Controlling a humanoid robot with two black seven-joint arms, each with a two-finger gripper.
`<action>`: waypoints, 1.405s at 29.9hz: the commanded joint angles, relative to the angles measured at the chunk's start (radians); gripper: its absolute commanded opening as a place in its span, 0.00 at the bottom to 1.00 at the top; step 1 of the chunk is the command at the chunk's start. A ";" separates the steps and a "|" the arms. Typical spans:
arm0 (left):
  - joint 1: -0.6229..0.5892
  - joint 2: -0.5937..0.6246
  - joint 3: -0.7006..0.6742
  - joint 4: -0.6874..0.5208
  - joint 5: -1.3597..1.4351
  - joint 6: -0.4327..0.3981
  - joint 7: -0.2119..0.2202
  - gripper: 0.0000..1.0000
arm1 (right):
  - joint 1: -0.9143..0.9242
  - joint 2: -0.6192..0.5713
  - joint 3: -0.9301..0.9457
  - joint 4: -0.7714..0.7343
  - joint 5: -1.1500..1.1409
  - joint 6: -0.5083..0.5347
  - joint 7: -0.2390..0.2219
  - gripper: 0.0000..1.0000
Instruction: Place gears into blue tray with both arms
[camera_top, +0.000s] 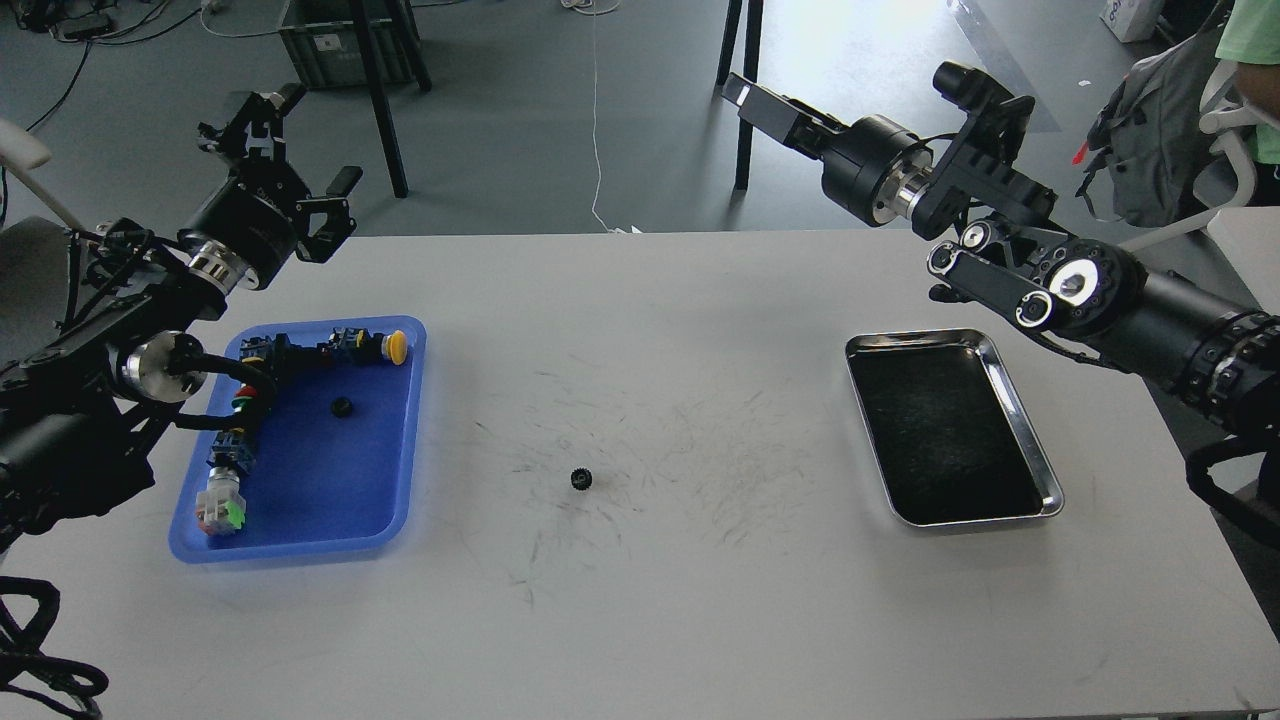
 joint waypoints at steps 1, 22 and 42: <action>-0.021 0.000 0.042 -0.001 0.001 0.000 0.000 0.99 | 0.003 -0.043 -0.001 -0.062 0.108 0.085 0.000 0.87; -0.096 -0.017 0.120 -0.047 0.053 0.000 0.000 0.99 | -0.022 -0.120 0.022 -0.329 0.358 0.418 -0.047 0.92; -0.072 -0.002 0.174 -0.409 0.581 0.154 0.000 0.99 | -0.180 -0.155 0.302 -0.286 0.478 0.523 0.000 0.94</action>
